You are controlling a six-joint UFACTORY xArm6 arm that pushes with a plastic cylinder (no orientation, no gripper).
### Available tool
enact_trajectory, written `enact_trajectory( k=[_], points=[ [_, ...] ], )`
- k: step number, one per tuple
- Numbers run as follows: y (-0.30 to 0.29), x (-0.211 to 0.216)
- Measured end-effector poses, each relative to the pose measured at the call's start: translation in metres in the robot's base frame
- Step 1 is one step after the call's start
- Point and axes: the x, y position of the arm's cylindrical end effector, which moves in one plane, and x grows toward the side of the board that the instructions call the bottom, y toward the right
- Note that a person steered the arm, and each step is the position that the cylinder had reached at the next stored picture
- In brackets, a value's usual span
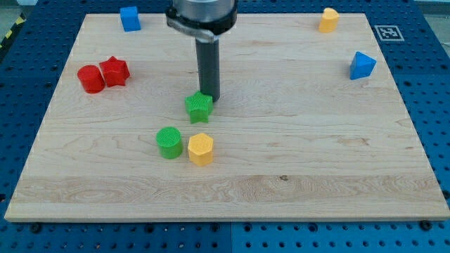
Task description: Slide the yellow heart down a bit
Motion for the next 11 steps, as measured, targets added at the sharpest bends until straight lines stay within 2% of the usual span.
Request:
enact_trajectory(
  k=[1, 2, 4, 6, 8, 9, 11],
  points=[
    [-0.002, 0.026],
    [-0.009, -0.001],
    [0.051, -0.132],
    [0.156, -0.237],
    [0.207, -0.243],
    [0.267, -0.242],
    [0.252, -0.22]
  ],
)
